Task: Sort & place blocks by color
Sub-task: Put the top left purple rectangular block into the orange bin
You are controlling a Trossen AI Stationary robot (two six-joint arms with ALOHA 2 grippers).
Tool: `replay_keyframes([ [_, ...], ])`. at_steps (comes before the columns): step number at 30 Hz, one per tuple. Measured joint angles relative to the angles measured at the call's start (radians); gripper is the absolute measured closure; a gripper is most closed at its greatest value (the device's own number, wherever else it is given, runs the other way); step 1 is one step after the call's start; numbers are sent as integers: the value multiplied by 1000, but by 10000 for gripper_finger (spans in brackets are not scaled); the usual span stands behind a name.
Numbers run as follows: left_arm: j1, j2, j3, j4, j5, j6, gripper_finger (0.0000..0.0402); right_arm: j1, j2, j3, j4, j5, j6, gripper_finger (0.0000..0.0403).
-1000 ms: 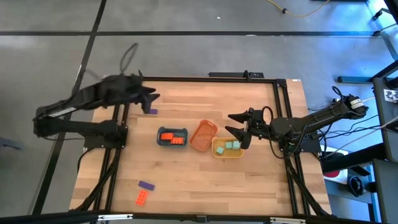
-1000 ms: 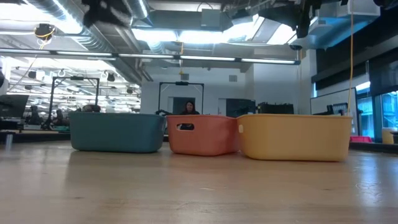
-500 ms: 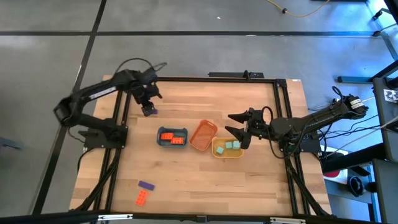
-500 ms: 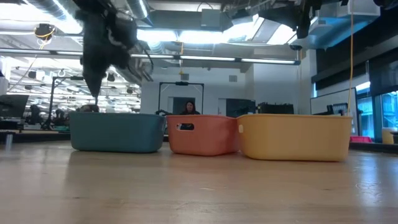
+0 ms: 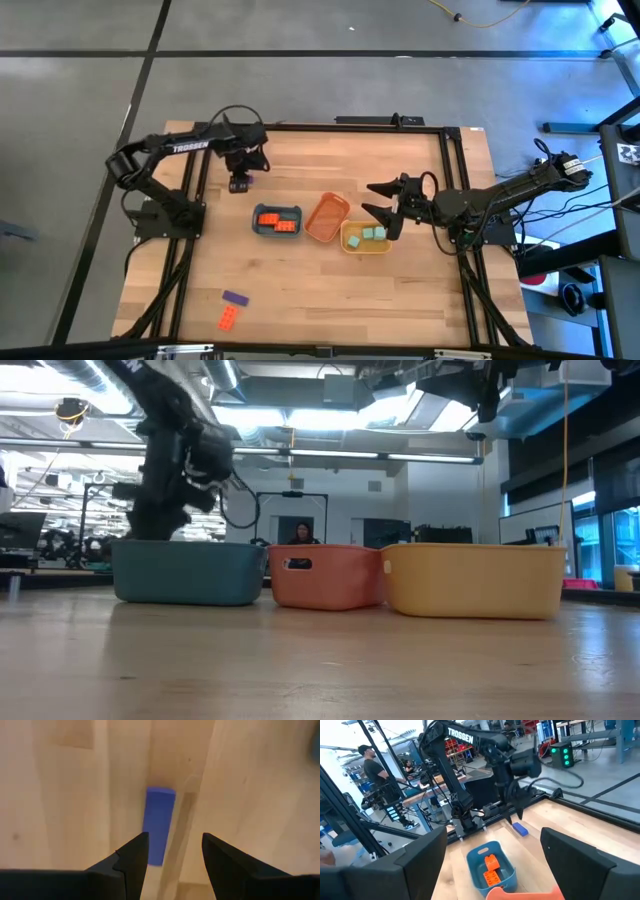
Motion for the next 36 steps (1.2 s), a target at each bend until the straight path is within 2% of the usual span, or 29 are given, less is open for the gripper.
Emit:
replay_keyframes([
  [10, -1, 0, -129, 230, -101, 112, 225, 0, 0, 0, -1, 45, -3, 79],
  [15, 15, 31, -136, 192, -41, 114, 225, 0, 0, 0, -1, 44, -4, 79],
  [27, 28, 129, -128, 202, -45, 97, 228, 0, 0, 0, -1, 58, -6, 79],
  [30, 25, 122, -123, 204, -47, 62, 254, 0, 0, 0, -1, 59, -7, 79],
  [34, 22, 128, -72, 164, -46, -20, 315, 0, 0, 0, -1, 60, -8, 79],
  [36, 21, 128, -17, 138, -37, -58, 315, 0, 0, 0, -1, 61, -8, 79],
])
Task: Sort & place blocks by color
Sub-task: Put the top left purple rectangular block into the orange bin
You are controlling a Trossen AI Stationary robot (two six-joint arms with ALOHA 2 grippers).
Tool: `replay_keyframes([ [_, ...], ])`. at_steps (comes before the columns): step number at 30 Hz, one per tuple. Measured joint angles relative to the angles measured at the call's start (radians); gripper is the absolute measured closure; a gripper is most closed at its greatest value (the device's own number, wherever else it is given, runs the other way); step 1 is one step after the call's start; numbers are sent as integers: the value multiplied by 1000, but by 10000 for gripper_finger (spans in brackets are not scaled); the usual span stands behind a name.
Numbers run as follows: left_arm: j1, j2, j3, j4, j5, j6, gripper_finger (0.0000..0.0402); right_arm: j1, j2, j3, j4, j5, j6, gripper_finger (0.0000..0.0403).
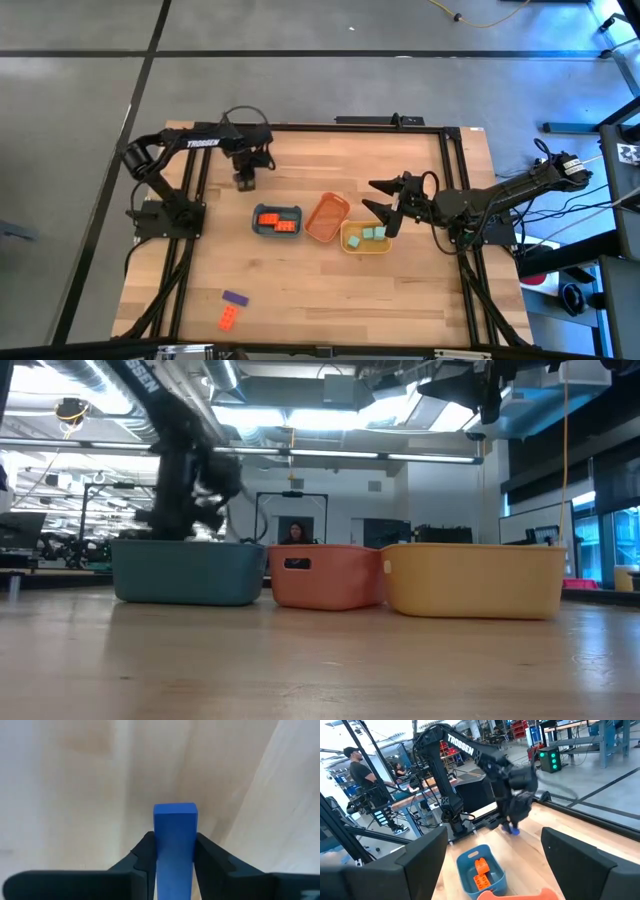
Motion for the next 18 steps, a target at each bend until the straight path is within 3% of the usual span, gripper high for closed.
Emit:
replay_keyframes([
  [5, -15, -83, 147, -49, 97, -146, 315, 0, 0, 0, 1, 0, 5, 79],
  [8, -33, -206, 193, 76, 206, -301, 315, 0, 0, 0, 1, 0, 6, 79],
  [11, -85, -353, 178, 304, 271, -501, 315, 0, 0, 0, 2, -4, 6, 79],
  [14, -180, -489, 107, 551, 252, -697, 315, 0, 0, 0, 2, -39, 4, 79],
  [18, -371, -617, -23, 843, 121, -872, 315, 0, 0, 0, 1, -95, 3, 79],
])
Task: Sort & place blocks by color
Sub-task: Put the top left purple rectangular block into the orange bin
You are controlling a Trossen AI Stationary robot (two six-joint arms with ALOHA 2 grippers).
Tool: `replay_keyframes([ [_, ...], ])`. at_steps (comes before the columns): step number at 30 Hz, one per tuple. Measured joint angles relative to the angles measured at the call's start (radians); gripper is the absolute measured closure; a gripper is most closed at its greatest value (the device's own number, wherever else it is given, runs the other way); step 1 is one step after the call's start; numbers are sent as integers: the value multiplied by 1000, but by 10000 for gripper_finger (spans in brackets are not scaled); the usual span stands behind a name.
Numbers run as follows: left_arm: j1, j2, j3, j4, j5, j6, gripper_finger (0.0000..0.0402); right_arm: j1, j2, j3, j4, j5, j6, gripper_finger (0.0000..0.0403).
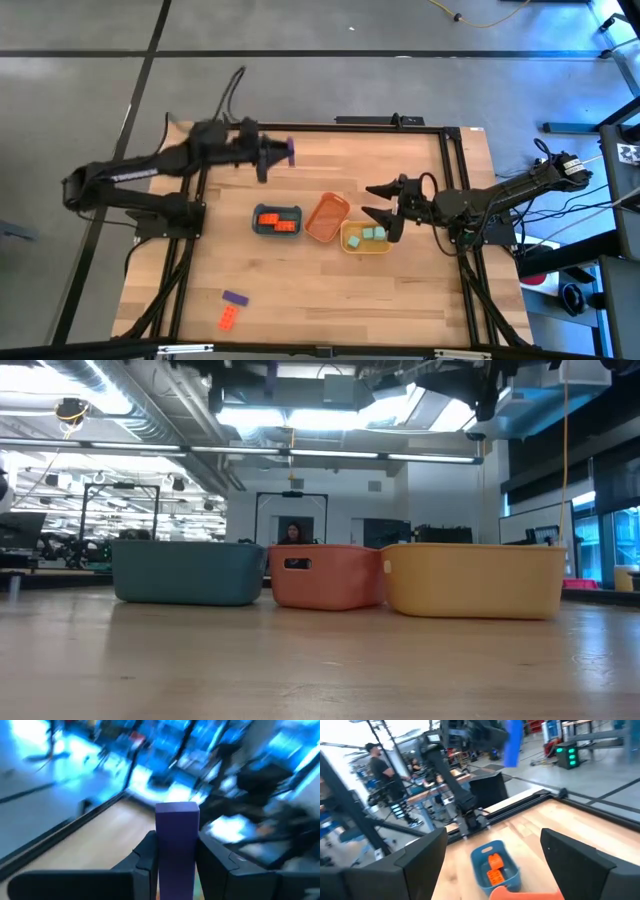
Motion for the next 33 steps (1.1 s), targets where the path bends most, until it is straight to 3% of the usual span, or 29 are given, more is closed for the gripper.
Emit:
replay_keyframes([
  [5, -232, -46, -139, 299, -212, -51, 315, 0, 0, 0, 8, -79, 3, 79],
  [8, -302, -47, -171, 384, -267, -34, 315, 0, 0, 0, 21, -96, 7, 79],
  [14, -329, -32, -173, 424, -192, 21, 315, -26, 30, 30, 21, -132, 138, 79],
  [23, -329, -2, -173, 430, -146, 22, 315, -81, 237, 296, -118, -209, -21, 79],
  [33, -330, 10, -172, 451, -71, 21, 315, -180, 424, 396, -60, -404, 59, 79],
])
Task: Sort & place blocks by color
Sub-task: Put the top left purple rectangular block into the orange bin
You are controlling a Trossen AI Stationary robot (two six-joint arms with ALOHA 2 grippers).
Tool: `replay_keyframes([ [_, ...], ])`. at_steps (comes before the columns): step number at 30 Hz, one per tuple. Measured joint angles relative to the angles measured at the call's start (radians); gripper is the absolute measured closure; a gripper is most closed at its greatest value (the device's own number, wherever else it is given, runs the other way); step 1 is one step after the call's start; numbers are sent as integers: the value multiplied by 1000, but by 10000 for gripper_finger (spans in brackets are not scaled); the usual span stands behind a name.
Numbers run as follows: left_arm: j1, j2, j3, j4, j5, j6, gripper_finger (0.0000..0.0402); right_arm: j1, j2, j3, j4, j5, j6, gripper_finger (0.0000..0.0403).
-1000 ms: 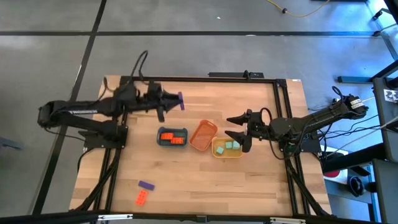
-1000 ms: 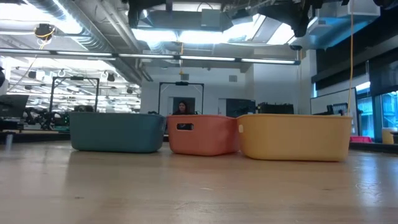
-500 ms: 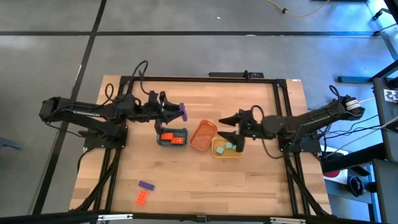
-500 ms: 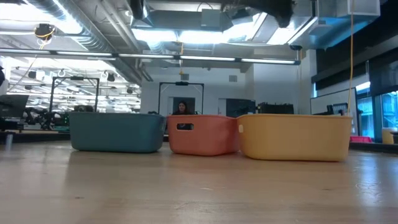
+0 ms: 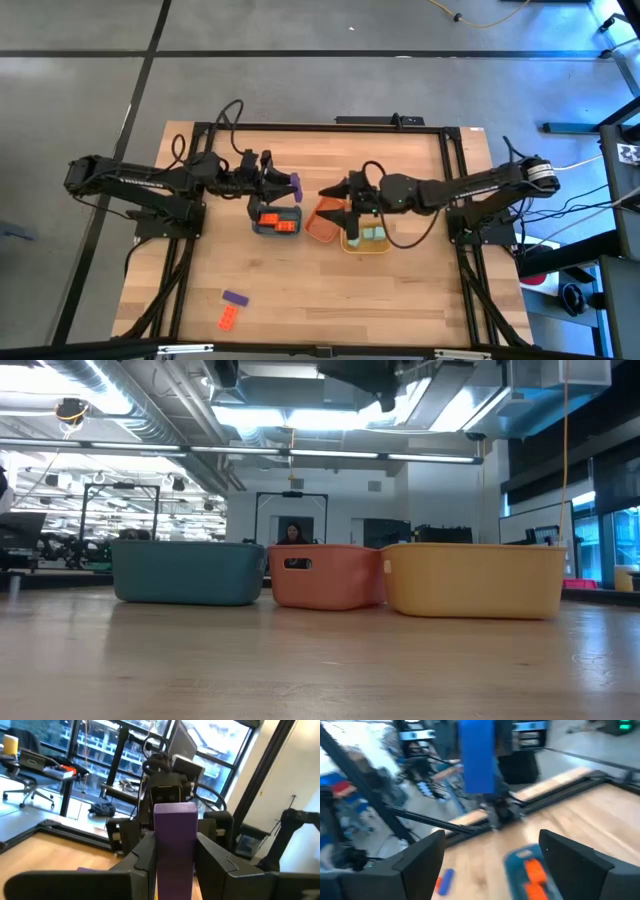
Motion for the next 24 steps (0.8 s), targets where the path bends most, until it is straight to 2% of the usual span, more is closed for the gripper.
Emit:
replay_keyframes([
  [5, 0, 2, 0, -7, 31, 1, 315, -14, 43, 3, 85, -87, 34, 79],
  [12, 0, 67, 16, -10, 56, 1, 315, -17, 65, 3, 112, -89, 52, 79],
  [24, 29, 235, 132, -12, 191, 0, 315, -17, 68, 6, 113, -80, 50, 80],
])
